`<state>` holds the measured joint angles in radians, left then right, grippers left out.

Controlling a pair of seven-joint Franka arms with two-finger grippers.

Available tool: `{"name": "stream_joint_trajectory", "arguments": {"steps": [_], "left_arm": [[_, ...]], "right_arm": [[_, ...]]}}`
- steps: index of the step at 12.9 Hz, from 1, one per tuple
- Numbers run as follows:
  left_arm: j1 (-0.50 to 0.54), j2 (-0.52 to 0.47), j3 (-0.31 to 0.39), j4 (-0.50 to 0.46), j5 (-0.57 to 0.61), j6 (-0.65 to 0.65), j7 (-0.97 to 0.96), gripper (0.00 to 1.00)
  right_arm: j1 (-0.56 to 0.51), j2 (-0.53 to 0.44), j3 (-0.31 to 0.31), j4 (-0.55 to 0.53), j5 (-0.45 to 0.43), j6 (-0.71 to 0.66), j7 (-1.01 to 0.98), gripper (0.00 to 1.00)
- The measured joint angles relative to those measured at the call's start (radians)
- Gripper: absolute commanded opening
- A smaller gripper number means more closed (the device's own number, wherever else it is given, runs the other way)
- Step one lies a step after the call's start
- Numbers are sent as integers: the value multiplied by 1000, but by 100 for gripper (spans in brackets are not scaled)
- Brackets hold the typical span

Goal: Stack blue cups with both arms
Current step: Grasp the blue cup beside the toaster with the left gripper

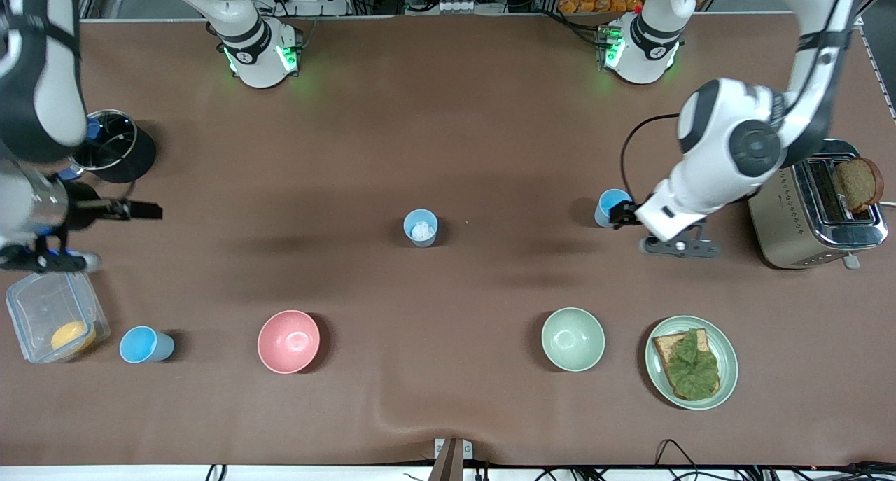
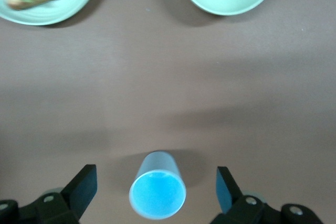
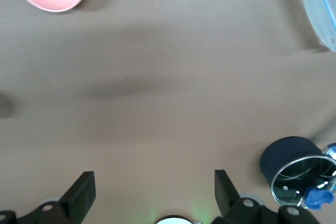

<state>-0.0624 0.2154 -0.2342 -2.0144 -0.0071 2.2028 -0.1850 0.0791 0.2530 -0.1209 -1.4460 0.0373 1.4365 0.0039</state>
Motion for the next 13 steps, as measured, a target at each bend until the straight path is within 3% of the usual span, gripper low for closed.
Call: {"name": "stream_joint_trajectory", "arguments": {"steps": [3, 5, 10, 13], "left_arm": [[3, 15, -36, -102, -1, 116, -80, 100], [2, 12, -92, -121, -1, 127, -153, 100], [26, 10, -104, -260, -1, 288, -168, 100], [32, 10, -104, -270, -1, 296, -168, 100]], "right_arm": [[59, -125, 1, -41, -107, 0, 1, 100], [67, -150, -3, -48, -129, -4, 1, 100], [49, -150, -55, -44, -65, -30, 1, 100], [29, -152, -56, -49, -26, 27, 9, 100]]}}
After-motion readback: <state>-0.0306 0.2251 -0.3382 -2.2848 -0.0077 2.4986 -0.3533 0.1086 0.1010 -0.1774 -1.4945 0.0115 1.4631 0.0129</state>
